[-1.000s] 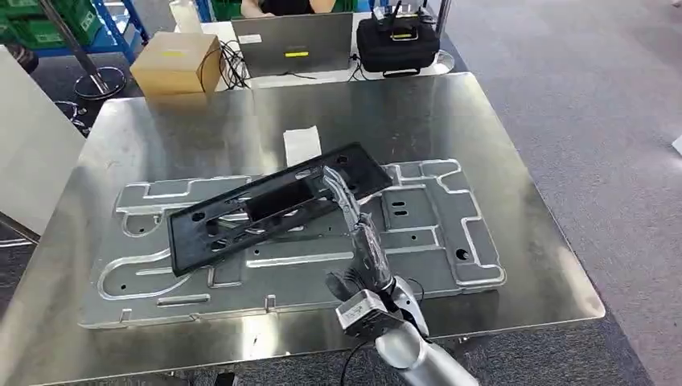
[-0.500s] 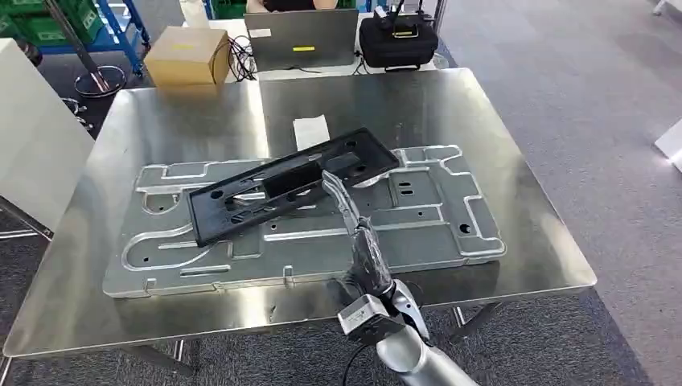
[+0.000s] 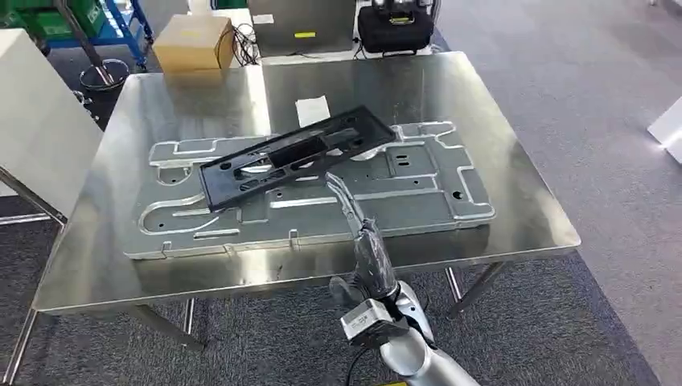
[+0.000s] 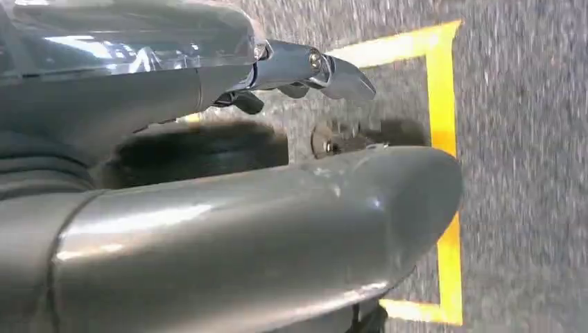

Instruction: Take the parts from the cabinet and place them on the table.

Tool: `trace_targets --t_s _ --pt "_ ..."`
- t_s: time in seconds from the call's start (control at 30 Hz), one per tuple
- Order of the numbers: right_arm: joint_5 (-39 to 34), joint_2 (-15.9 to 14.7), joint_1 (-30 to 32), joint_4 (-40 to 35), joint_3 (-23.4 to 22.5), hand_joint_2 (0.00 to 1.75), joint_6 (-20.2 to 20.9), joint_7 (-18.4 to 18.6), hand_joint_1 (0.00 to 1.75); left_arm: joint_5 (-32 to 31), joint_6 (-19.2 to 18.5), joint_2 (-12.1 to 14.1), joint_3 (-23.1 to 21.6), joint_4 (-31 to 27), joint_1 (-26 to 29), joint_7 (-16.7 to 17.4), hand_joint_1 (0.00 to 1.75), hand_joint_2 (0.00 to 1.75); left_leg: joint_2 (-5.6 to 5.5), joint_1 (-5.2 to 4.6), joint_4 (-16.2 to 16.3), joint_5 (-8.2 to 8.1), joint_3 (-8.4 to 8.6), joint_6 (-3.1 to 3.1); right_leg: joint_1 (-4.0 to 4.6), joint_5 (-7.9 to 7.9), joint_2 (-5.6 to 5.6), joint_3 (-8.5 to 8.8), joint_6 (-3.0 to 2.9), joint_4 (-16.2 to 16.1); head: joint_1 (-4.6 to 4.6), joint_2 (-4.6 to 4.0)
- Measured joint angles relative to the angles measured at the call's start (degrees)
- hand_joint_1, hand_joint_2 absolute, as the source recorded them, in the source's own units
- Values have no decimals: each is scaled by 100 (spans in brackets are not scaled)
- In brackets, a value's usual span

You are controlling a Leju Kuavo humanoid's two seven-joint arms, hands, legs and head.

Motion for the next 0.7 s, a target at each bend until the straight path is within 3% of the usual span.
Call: trace_targets --t_s 0.03,0.07,0.1,0.13,0.17,0.2,0.27,0.3,0.33,0.37,0.43,0.47,0.5,0.53,0.6,0.63,0.67,0.7 --pt "4 11 -3 0 0 0 0 0 0 -4 -7 4 0 0 4 -2 0 0 2 19 271 -370 -103 -35 -13 68 2 -89 -61 -1 -33 0" --pt "4 11 3 2 0 0 0 2 0 -13 -11 7 0 0 6 -2 0 0 2 57 720 -778 -213 -83 -17 149 1 -186 -61 2 -42 0" --pt "9 9 7 9 0 0 2 2 0 -18 -13 11 0 0 5 -4 0 0 4 90 1129 -1028 -294 -120 -21 220 -5 -273 -55 6 -33 0" --pt "9 11 8 13 0 0 2 2 0 -18 -20 13 0 0 7 -9 0 0 5 124 1472 -1118 -341 -161 -31 291 -11 -372 -39 17 -42 0" --pt "11 11 9 20 2 0 2 2 0 -26 -33 15 0 0 10 -13 0 0 4 157 1643 -1026 -310 -198 -51 358 -21 -474 -11 32 -42 0" --pt "11 11 10 33 0 0 2 2 0 -33 -57 20 0 0 14 -17 0 0 5 190 1583 -784 -165 -247 -76 430 -28 -596 25 60 -39 0" --pt "11 11 10 50 2 0 2 2 0 -37 -86 31 0 0 12 -28 0 0 8 256 961 -425 369 -329 -136 533 -28 -830 110 159 -42 0" --pt "11 13 9 55 2 0 2 2 0 -42 -99 31 0 0 0 -37 0 0 7 300 445 -526 772 -362 -140 572 -22 -911 164 248 -55 0" --pt "11 22 8 55 0 0 0 2 0 -46 -107 31 -2 0 -6 -44 0 0 -4 254 -59 -792 1099 -369 -130 593 -15 -999 201 320 -64 0" --pt "15 26 12 57 0 0 -4 2 0 -53 -116 31 -2 0 -11 -55 0 0 -17 235 -64 -845 1070 -229 -130 631 -22 -997 244 335 -37 0" --pt "44 29 14 63 15 0 -9 -2 0 -59 -121 31 -4 0 5 -76 0 0 -13 194 -32 -793 979 -129 -149 752 -31 -994 343 295 -57 0" --pt "50 29 26 74 15 0 -11 -2 0 -61 -125 31 -4 0 17 -81 0 0 -6 211 -68 -712 935 -44 -161 814 -25 -1013 394 271 -50 0" --pt "52 29 38 87 17 0 -17 -2 0 -68 -127 31 -4 2 5 -83 0 0 38 223 -69 -626 862 23 -183 614 6 -1079 409 354 -53 0" --pt "59 29 46 98 20 0 -20 -2 0 -68 -134 31 -4 0 6 -85 0 0 37 218 -68 -558 782 68 -180 248 14 -1157 418 575 -35 0" --pt "59 29 58 120 24 0 -20 -2 0 -79 -151 31 -4 0 9 -85 0 0 42 194 -62 -413 617 110 -165 -444 25 -1343 438 1351 -18 0" --pt "61 29 70 144 24 0 -19 -2 0 -83 -171 31 -4 0 10 -85 0 0 43 173 -54 -330 505 123 -162 -617 29 -1406 442 1768 -18 0" --pt "61 29 86 164 26 0 -17 -2 0 -83 -184 33 -4 0 12 -83 0 0 43 155 -48 -262 404 124 -161 -578 31 -1394 435 1990 -18 0" --pt "61 29 105 195 28 0 -20 -2 0 -85 -195 33 -4 0 12 -83 0 0 43 131 -46 -187 298 124 -158 -390 34 -1266 408 1990 -20 0"
